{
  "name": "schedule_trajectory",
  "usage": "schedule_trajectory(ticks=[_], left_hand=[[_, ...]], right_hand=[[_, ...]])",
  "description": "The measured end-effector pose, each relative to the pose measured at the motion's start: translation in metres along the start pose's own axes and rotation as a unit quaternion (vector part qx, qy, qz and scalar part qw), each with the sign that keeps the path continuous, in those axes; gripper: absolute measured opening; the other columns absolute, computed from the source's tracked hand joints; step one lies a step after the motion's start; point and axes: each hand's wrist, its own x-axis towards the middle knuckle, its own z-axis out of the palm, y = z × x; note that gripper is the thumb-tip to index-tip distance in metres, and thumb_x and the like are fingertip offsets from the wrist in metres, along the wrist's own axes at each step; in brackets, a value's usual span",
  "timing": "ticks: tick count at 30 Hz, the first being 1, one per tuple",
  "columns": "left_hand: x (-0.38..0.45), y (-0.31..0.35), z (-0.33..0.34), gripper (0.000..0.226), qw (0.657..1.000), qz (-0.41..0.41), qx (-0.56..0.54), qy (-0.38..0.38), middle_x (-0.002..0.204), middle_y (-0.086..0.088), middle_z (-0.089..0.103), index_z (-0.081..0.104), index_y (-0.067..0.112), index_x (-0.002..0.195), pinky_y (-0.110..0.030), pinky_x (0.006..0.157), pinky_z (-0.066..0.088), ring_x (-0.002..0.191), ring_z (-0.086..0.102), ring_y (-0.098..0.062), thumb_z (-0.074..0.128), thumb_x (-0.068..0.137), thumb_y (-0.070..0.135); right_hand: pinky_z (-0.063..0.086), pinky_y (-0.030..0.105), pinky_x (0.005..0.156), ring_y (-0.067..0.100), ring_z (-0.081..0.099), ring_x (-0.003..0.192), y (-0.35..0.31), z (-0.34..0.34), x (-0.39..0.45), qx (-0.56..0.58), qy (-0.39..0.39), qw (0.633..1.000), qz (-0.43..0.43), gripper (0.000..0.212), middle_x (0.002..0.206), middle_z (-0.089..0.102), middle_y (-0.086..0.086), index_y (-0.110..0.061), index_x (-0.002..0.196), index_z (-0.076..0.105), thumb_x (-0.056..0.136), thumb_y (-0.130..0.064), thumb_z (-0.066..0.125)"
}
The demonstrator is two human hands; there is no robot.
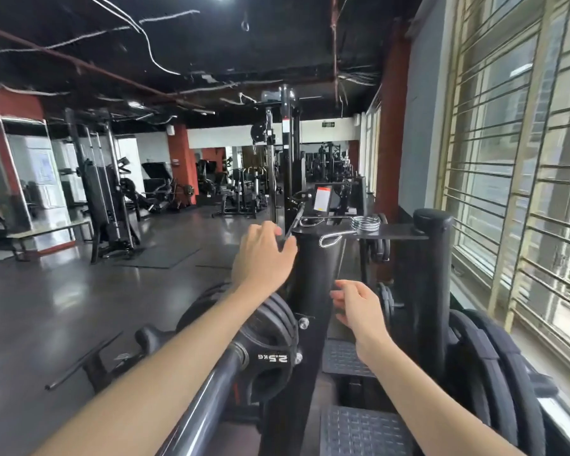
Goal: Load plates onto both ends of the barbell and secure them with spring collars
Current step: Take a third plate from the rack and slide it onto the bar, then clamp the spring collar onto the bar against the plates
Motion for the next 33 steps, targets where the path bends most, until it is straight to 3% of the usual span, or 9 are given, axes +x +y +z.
schedule_trajectory(ticks=[6,13,16,19,22,25,27,31,33], left_hand=[[0.034,0.052,0.049,0.069,0.984,0.053,0.157,-0.070,0.123,-0.008,0.062,0.049,0.012,0.126,-0.040,0.078,0.051,0.107,0.063,-0.034,0.027,0.095,0.070],[0.037,0.050,0.066,0.042,0.970,0.042,0.189,-0.144,0.114,-0.010,0.067,0.060,0.022,0.107,-0.040,0.079,0.046,0.106,0.062,-0.037,0.029,0.104,0.049],[0.028,0.051,0.059,0.029,0.981,0.053,0.149,-0.110,0.104,-0.012,0.069,0.047,0.024,0.086,-0.039,0.072,0.043,0.098,0.062,-0.038,0.032,0.105,0.039],[0.010,0.054,0.049,0.024,0.986,0.067,0.132,-0.073,0.095,-0.010,0.070,0.046,0.021,0.087,-0.039,0.067,0.043,0.090,0.063,-0.037,0.035,0.104,0.033],[-0.007,0.053,0.031,0.034,0.995,0.059,0.035,-0.078,0.087,0.000,0.071,0.054,0.024,0.088,-0.043,0.072,0.050,0.083,0.063,-0.032,0.031,0.104,0.044],[-0.025,0.052,0.003,0.039,0.989,0.062,-0.095,-0.092,0.058,0.009,0.061,0.053,0.026,0.076,-0.038,0.063,0.049,0.058,0.059,-0.016,0.034,0.104,0.046],[-0.042,0.051,-0.019,0.039,0.974,0.054,-0.181,-0.122,0.047,0.012,0.054,0.054,0.028,0.074,-0.030,0.054,0.045,0.045,0.051,-0.010,0.035,0.104,0.046],[-0.077,0.032,-0.061,0.037,0.916,-0.013,-0.353,-0.191,0.046,0.006,0.043,0.056,0.013,0.082,-0.021,0.049,0.037,0.041,0.041,-0.013,0.039,0.107,0.034],[-0.098,0.018,-0.080,0.036,0.893,-0.028,-0.404,-0.198,0.048,0.002,0.039,0.056,0.009,0.085,-0.022,0.051,0.037,0.044,0.038,-0.013,0.039,0.107,0.031]], right_hand=[[0.057,0.028,0.069,0.017,0.069,0.086,-0.023,-0.018,0.026,0.091,-0.018,0.992,0.089,0.022,0.093,0.076,0.005,-0.017,0.102,0.069,0.102,-0.033,0.053],[0.058,0.033,0.068,0.020,0.067,0.105,-0.038,-0.010,0.041,0.117,-0.067,0.986,0.097,0.038,0.107,0.072,0.005,-0.016,0.111,0.065,0.098,-0.050,0.055],[0.059,0.037,0.075,0.021,0.065,0.113,-0.045,-0.006,0.042,0.135,-0.093,0.983,0.078,0.042,0.117,0.070,0.006,-0.019,0.110,0.063,0.095,-0.058,0.056],[0.057,0.037,0.085,0.013,0.063,0.118,-0.056,-0.001,0.040,0.155,-0.158,0.975,0.030,0.055,0.126,0.067,0.001,-0.023,0.122,0.059,0.089,-0.067,0.058],[0.057,0.027,0.078,0.002,0.065,0.107,-0.067,0.005,0.031,0.160,-0.189,0.969,-0.013,0.076,0.129,0.058,-0.005,-0.038,0.134,0.041,0.073,-0.071,0.071],[0.044,0.047,0.111,0.012,0.059,0.123,-0.069,0.013,0.019,0.166,-0.199,0.964,-0.056,0.107,0.131,0.055,-0.011,-0.047,0.150,0.014,0.066,-0.068,0.076],[0.031,0.051,0.120,0.006,0.057,0.121,-0.070,0.017,0.002,0.142,-0.219,0.961,-0.092,0.103,0.122,0.055,-0.020,-0.053,0.146,0.013,0.066,-0.072,0.074],[0.045,0.029,0.107,-0.002,0.069,0.091,-0.076,0.020,-0.045,-0.003,-0.268,0.951,-0.152,0.089,0.093,0.071,-0.013,-0.037,0.139,0.026,0.071,-0.073,0.071],[0.046,0.021,0.101,-0.010,0.064,0.104,-0.078,0.022,-0.071,-0.043,-0.285,0.944,-0.159,0.104,0.107,0.069,-0.025,-0.036,0.151,0.017,0.069,-0.070,0.072]])
